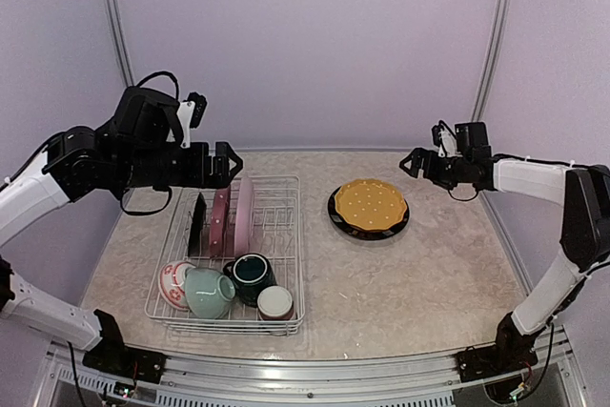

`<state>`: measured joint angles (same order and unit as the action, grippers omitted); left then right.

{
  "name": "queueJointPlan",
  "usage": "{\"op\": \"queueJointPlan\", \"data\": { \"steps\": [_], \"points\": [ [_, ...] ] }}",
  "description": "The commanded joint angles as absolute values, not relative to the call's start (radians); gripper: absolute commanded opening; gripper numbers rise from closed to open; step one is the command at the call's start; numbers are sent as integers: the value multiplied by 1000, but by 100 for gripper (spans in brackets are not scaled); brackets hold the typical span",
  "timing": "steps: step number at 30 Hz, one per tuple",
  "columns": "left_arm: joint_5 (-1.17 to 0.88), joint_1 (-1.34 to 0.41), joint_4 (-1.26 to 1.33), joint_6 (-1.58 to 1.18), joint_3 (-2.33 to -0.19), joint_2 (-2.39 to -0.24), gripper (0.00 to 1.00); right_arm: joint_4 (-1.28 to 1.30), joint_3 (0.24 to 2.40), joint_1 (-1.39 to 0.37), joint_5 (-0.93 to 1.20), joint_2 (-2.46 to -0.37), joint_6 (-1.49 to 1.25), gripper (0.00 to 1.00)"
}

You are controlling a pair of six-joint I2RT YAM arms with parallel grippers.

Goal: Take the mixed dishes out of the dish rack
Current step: Grab the plate from the dish rack.

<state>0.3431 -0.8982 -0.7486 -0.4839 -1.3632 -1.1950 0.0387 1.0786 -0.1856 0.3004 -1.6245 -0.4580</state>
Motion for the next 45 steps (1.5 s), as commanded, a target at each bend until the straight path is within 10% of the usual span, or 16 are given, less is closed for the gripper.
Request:
{"op": "queueJointPlan", "data": {
  "steps": [1,45],
  "points": [
    [327,-894,-834,-555,-1388,-1247,99,87,1039,-176,324,-1530,-434,99],
    [-145,-651,-599,-688,-1246,-1439,52,81,948,-175,475,-1402,-415,99]
  ]
}}
